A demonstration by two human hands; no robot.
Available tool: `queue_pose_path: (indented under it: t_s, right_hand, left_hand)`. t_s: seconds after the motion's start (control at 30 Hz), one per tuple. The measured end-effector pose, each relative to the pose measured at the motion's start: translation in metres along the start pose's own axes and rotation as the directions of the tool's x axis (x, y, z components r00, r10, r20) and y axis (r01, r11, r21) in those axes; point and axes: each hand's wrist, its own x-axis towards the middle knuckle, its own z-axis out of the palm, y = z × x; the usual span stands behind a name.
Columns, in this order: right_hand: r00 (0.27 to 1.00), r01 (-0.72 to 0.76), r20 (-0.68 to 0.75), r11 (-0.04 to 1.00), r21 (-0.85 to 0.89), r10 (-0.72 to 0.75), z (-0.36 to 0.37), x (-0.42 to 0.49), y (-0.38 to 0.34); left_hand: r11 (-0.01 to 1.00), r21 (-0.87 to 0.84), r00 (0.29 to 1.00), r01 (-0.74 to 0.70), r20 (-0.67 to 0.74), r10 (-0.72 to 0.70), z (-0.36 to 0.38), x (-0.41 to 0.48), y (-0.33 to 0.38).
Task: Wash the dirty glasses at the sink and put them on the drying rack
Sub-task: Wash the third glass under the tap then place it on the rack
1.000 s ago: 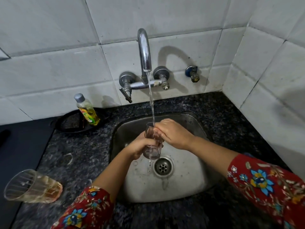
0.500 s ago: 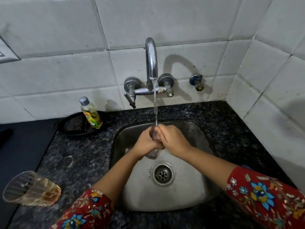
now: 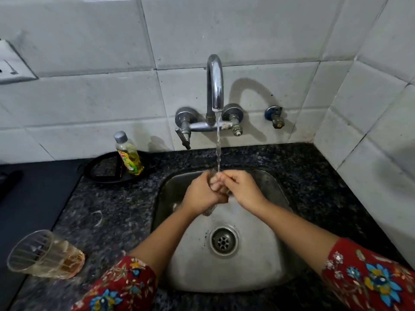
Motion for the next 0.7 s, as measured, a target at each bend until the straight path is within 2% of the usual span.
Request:
queue_pose_path:
  t_s: [0.03, 0.07, 0.17, 0.2, 0.27, 0.33, 0.37, 0.43, 0.47, 0.5, 0.53, 0.57, 0.6, 0.67, 0.7]
  right_hand:
    - [0.999, -0.048, 0.014, 0.996, 0.076, 0.047, -0.002, 0.002, -0.002]
    - [0.998, -0.053, 0.035, 0.992, 0.115, 0.049, -0.005, 0.002, -0.004]
    - [0.989, 0.073, 0.119, 0.990, 0.123, -0.088, -0.020, -0.003, -0.006]
    - [0.986, 0.108, 0.119, 0.989, 0.101, -0.120, -0.024, -0.004, -0.004]
    - [0.991, 0.112, 0.063, 0.989, 0.092, -0.118, -0.026, -0.005, -0.001]
    - [0.998, 0.051, 0.015, 0.986, 0.157, -0.054, -0.022, -0.003, 0.000]
    - [1.000, 0.011, 0.001, 0.983, 0.182, -0.011, -0.020, -0.001, -0.001]
    - [0.999, -0.050, 0.008, 0.974, 0.220, 0.049, -0.015, 0.000, -0.002]
    - [0.999, -0.054, 0.015, 0.970, 0.235, 0.052, -0.015, 0.000, -0.002]
    - [0.999, -0.033, 0.014, 0.970, 0.241, 0.031, -0.015, 0.000, -0.003]
    - [1.000, 0.008, 0.005, 0.973, 0.232, -0.009, -0.017, -0.001, -0.004]
    - [0.998, 0.056, 0.002, 0.975, 0.213, -0.058, -0.020, -0.002, -0.004]
    - [0.995, 0.099, 0.010, 0.976, 0.195, -0.102, -0.022, -0.004, -0.005]
    - [0.987, 0.144, 0.040, 0.975, 0.169, -0.153, -0.024, -0.008, -0.007]
    - [0.985, 0.153, 0.053, 0.976, 0.154, -0.162, -0.023, -0.009, -0.008]
  left_hand:
    - [0.998, 0.060, 0.999, 0.009, -0.044, -0.006, 0.000, 0.000, 0.000]
    - [0.999, 0.044, 1.000, -0.005, -0.029, 0.006, -0.002, 0.001, -0.002]
    - [0.973, -0.212, 0.974, -0.086, 0.189, 0.127, -0.008, 0.006, -0.004]
    - [0.959, -0.270, 0.963, -0.083, 0.227, 0.147, -0.010, 0.007, -0.005]
    - [0.960, -0.272, 0.973, -0.059, 0.201, 0.116, -0.007, 0.008, -0.004]
    - [0.991, -0.127, 0.994, -0.035, 0.101, 0.048, -0.001, 0.004, 0.003]
    - [0.999, 0.045, 0.999, -0.026, 0.024, 0.025, 0.001, -0.001, 0.009]
    - [0.910, 0.414, 0.990, -0.007, -0.128, 0.066, 0.004, -0.007, 0.019]
    - [0.880, 0.474, 0.980, -0.021, -0.163, 0.111, 0.004, -0.007, 0.020]
    - [0.887, 0.461, 0.981, -0.038, -0.151, 0.120, 0.002, -0.006, 0.020]
    - [0.936, 0.344, 0.992, -0.077, -0.069, 0.107, -0.003, -0.003, 0.019]
    - [0.985, 0.135, 0.992, -0.111, 0.070, 0.102, -0.009, 0.001, 0.016]
    - [0.991, -0.082, 0.967, -0.110, 0.221, 0.125, -0.017, 0.005, 0.012]
    - [0.911, -0.413, 0.878, 0.018, 0.442, 0.183, -0.027, 0.007, 0.005]
    - [0.880, -0.469, 0.854, 0.075, 0.486, 0.186, -0.027, 0.008, 0.002]
